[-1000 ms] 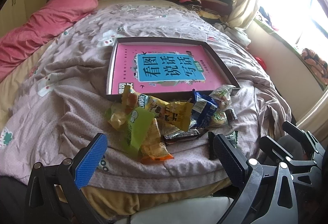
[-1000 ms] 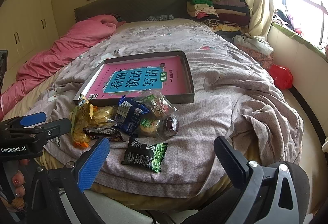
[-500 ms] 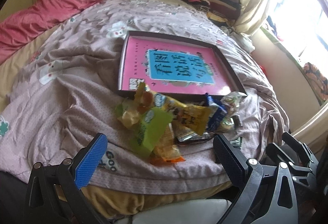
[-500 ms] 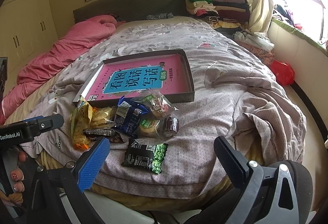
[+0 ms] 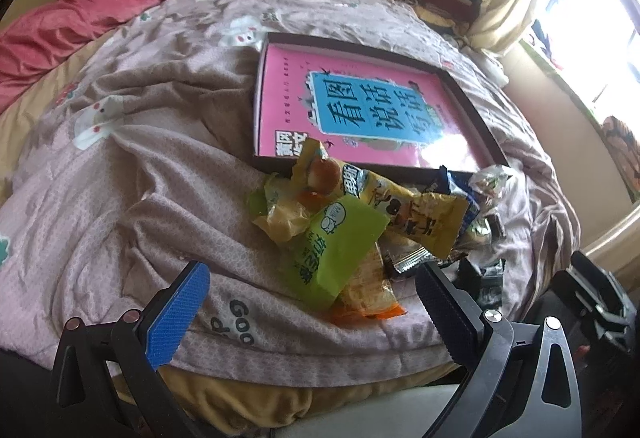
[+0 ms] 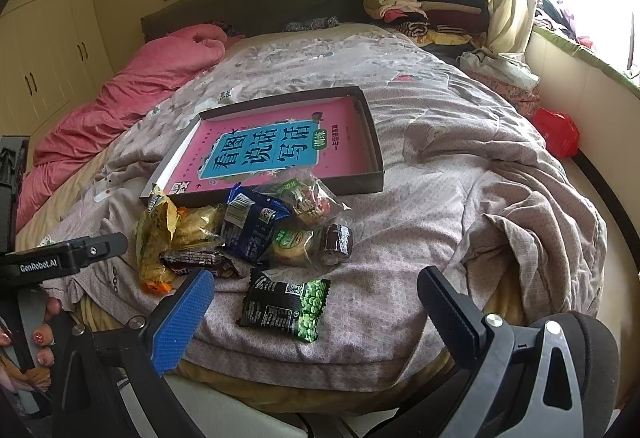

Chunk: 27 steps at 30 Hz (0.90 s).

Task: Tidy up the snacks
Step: 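Grasp the green-wrapped cake with the left tool while the right tool grasps the brown wrapped snack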

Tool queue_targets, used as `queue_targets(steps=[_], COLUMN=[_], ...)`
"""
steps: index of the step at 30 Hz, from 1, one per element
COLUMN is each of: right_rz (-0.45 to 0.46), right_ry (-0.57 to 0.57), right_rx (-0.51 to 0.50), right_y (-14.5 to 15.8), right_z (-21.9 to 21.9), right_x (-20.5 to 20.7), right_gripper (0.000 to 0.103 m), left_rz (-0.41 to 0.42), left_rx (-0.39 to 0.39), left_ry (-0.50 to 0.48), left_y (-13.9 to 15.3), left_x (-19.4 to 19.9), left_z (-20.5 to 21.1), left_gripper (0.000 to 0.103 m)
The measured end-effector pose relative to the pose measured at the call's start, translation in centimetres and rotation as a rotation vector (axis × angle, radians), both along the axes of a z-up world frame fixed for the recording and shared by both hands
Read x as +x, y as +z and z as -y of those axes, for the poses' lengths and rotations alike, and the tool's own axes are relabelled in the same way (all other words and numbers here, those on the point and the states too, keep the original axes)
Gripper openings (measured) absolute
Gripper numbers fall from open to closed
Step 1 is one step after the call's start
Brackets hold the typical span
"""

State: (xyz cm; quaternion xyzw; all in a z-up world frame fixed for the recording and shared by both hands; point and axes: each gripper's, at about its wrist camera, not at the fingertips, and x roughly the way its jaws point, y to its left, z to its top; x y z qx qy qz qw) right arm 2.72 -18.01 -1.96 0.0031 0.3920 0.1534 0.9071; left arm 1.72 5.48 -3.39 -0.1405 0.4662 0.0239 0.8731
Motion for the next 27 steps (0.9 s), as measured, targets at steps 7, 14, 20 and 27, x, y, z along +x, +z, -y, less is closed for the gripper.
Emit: queue_targets(steps=[7,14,20,27], right_rz=[-0.024,-0.070,-0.129,-0.171], right_ry=[-0.012,-0.018,-0.057,-0.050], right_rx=[0.006,0.004,0.006,-0.013], right_y=[-0.7,-2.1,-3.3,-4.8], right_z=[0.0,-0.1,0.8,1.0], right_x=[1.1,3.0,5.2,7.5], right_gripper=[0.103,0.103,0.102,0.066], left_rz=[-0.019,-0.019,-0.009,-0.017], left_rx=[0.007,-0.053,-0.098,-0.122], left_ry=[-0.009,0.018,0.031,0.038], left_y=[-1.6,-2.7,-3.1,-3.7], left_x=[1.7,2.4,2.6,3.1], left_z=[-0.7,-2.2,-3.2,-3.9], left_gripper=[0.102,0.098,0.089,0.080])
